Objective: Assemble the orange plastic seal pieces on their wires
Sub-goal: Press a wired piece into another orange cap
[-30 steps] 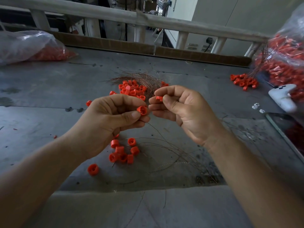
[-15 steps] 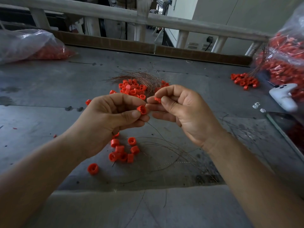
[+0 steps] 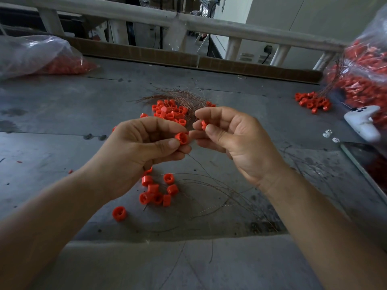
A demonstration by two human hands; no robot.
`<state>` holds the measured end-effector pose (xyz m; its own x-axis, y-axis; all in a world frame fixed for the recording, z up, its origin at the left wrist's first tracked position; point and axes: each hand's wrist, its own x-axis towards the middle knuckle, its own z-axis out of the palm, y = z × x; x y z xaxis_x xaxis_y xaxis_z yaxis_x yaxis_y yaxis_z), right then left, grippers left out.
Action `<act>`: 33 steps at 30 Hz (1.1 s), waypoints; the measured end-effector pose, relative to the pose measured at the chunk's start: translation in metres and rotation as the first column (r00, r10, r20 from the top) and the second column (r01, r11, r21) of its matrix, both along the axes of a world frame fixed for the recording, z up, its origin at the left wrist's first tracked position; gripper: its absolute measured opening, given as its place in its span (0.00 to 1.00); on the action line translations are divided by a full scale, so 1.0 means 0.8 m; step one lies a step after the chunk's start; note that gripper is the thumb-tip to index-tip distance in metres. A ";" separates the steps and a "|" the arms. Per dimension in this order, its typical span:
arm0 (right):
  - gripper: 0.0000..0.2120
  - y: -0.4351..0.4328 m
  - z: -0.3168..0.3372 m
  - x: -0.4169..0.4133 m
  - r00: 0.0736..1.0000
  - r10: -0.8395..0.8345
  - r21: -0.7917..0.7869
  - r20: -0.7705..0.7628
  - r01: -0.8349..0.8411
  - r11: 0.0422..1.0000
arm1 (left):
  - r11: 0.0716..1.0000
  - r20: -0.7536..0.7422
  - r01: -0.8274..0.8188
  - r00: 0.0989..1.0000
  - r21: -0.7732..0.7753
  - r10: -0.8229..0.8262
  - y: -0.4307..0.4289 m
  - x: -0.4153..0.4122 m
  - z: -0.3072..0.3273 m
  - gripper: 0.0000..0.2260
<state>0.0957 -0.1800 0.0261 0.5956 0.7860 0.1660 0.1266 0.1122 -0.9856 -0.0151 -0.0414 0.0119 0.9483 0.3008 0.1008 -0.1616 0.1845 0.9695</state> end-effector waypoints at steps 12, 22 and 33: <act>0.08 0.000 0.000 -0.002 0.999 0.008 0.004 0.050 -0.008 1.000 | 0.999 -0.002 -0.007 1.000 0.036 0.007 0.000 0.000 -0.001 0.09; 0.10 0.004 -0.008 -0.008 0.955 -0.027 -0.008 0.297 0.031 0.999 | 0.996 -0.026 -0.065 0.997 0.061 0.067 -0.005 0.002 0.000 0.10; 0.11 0.007 -0.018 -0.014 0.843 -0.139 0.005 0.519 0.160 0.987 | 0.988 -0.012 -0.097 0.995 0.120 0.100 -0.007 0.003 -0.002 0.08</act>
<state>0.0846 -0.1742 0.0121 0.5429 0.7060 0.4547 0.6303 0.0151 -0.7762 -0.0130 -0.0474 0.0102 0.9167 0.3796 0.1246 -0.1553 0.0512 0.9865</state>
